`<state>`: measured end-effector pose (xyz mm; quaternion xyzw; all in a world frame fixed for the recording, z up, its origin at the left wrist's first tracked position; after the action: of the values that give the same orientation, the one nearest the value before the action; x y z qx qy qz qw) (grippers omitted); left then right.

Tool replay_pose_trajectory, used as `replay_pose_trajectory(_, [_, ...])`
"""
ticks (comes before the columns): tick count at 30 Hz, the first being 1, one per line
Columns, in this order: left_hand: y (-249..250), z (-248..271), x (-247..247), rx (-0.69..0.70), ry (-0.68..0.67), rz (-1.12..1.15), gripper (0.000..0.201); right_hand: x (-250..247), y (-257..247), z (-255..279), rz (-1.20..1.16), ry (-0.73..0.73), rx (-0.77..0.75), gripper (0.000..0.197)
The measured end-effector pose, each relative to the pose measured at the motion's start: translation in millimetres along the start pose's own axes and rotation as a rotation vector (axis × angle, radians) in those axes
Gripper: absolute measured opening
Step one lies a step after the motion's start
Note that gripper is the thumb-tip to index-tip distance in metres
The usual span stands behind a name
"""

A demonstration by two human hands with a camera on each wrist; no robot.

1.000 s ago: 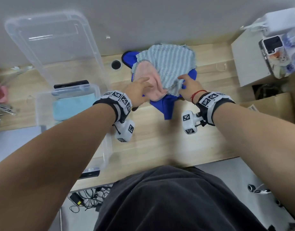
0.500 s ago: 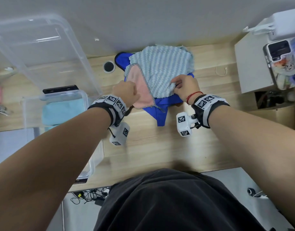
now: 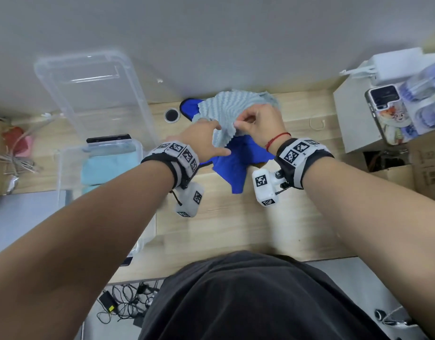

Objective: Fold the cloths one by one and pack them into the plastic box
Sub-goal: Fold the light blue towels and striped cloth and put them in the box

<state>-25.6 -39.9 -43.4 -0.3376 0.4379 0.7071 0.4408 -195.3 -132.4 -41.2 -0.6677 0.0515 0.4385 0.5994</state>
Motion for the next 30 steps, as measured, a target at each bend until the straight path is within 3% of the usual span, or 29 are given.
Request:
replay_pose_trajectory(4, [28, 14, -14, 0.031, 0.228, 0.208, 0.043, -17, -39, 4, 0.045, 0.068, -0.213, 0.016])
replay_pose_trajectory(7, [37, 30, -34, 0.008, 0.428, 0.306, 0.027, -32, -55, 14, -0.025, 0.084, -0.225, 0.017])
replay_pose_trajectory(9, [42, 43, -50, 0.005, 0.486, 0.325, 0.02, -39, -54, 27, -0.102, 0.092, -0.187, 0.021])
replay_pose_trajectory(11, [48, 56, -65, 0.01, 0.509, 0.37, 0.022, -41, -48, 42, -0.115, 0.057, -0.129, 0.038])
replay_pose_trajectory(14, [59, 82, -80, 0.045, 0.499, 0.464, 0.034, -31, -49, 75, -0.058, -0.049, -0.055, 0.08])
replay_pose_trajectory(16, [65, 99, -84, 0.048, 0.502, 0.527, 0.04, -21, -59, 96, -0.091, -0.086, -0.04, 0.093])
replay_pose_trajectory(18, [68, 117, -82, 0.041, 0.521, 0.572, 0.04, -11, -75, 117, -0.194, -0.093, -0.049, 0.089])
replay_pose_trajectory(21, [63, 143, -68, 0.027, 0.536, 0.578, 0.035, 2, -97, 146, -0.212, -0.051, -0.073, 0.066])
replay_pose_trajectory(24, [57, 166, -54, 0.029, 0.553, 0.602, 0.042, 19, -101, 170, -0.1, -0.02, -0.068, 0.071])
replay_pose_trajectory(25, [55, 173, -49, 0.035, 0.546, 0.614, 0.041, 25, -98, 179, -0.036, 0.004, -0.066, 0.067])
replay_pose_trajectory(28, [56, 190, -38, 0.03, 0.538, 0.629, 0.038, 30, -91, 203, 0.175, 0.095, -0.033, 0.03])
replay_pose_trajectory(30, [56, 201, -32, 0.008, 0.552, 0.597, 0.036, 30, -86, 218, 0.167, 0.123, -0.004, 0.033])
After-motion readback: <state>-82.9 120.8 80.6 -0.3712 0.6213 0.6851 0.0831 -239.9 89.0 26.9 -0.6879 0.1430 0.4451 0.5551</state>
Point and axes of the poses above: each hand's wrist, its own z-axis away from the middle knuckle, its own x-axis out of the palm, y = z × x, the point moved 1 cm from there along -z, towards the middle knuckle, and after that the axes turned 3 degrees about -z, right-handed, at the moved point
